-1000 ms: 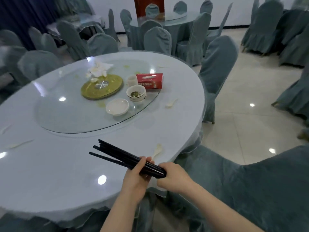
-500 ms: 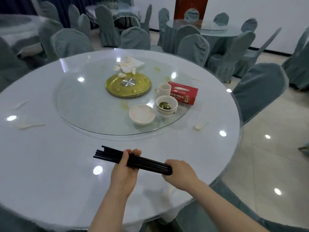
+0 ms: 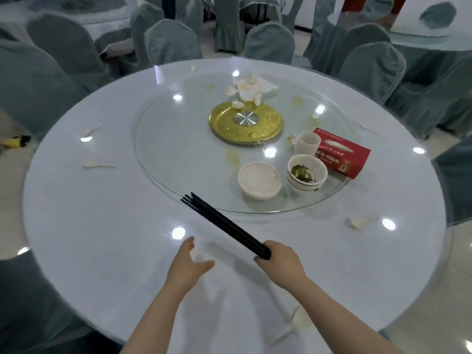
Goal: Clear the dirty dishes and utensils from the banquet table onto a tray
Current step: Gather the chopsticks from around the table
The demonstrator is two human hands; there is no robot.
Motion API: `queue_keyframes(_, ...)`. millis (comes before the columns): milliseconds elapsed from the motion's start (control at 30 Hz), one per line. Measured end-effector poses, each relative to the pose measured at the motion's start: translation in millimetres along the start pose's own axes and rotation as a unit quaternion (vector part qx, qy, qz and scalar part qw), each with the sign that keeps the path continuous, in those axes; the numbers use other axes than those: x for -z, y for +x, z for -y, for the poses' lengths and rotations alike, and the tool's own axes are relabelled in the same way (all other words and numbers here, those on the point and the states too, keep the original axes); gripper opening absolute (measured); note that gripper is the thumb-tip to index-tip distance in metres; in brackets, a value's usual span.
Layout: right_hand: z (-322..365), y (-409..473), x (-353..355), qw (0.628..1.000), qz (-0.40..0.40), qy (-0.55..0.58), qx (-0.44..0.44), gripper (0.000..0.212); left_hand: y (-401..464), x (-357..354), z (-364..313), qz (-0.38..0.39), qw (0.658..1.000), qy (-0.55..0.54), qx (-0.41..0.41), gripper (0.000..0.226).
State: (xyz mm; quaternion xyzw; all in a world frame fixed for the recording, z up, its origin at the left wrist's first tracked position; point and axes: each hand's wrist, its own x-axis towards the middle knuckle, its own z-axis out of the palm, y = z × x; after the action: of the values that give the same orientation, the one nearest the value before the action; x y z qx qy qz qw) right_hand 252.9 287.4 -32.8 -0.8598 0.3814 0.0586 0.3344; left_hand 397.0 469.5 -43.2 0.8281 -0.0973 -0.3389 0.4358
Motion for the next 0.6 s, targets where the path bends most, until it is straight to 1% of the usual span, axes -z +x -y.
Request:
queue_keyframes(33,0.2,8.2,-0.4,1.000,-0.007,0.009,-0.010,0.020,6.5,3.3,7.2,-0.031,0.997,0.074,0.016,0.102)
queue_keyframes(67,0.7,16.4,-0.2,1.000,-0.015,0.018,-0.019,0.021,13.3,6.6,14.1,-0.057,0.985,0.157,0.032,0.115)
queue_keyframes(133,2.8,34.0,1.8,0.998,-0.027,0.033,-0.036,0.020,26.0,14.1,26.9,-0.065,0.951,0.293,0.075,0.130)
queue_keyframes(167,4.5,42.9,2.8,0.998,-0.029,0.035,-0.041,0.019,30.5,18.0,32.2,-0.056,0.938,0.325,0.104,0.134)
queue_keyframes(267,13.4,68.4,5.1,0.998,-0.033,0.038,-0.045,0.013,36.5,23.1,42.9,-0.025,0.914,0.372,0.158,0.140)
queue_keyframes(400,33.8,103.4,4.2,0.998,-0.035,0.035,-0.026,0.009,41.3,23.2,40.6,-0.015,0.893,0.418,0.166,0.140)
queue_keyframes(500,51.0,124.7,2.1,1.000,-0.018,0.008,0.004,0.006,41.7,23.3,34.8,-0.004,0.891,0.422,0.167,0.138)
queue_keyframes(567,59.9,133.7,1.6,1.000,-0.018,0.016,0.014,0.003,40.9,22.8,34.0,0.000,0.895,0.414,0.165,0.137)
queue_keyframes(600,63.5,137.4,0.8,0.999,-0.022,0.027,0.013,0.005,40.3,22.7,34.1,0.001,0.895,0.415,0.165,0.137)
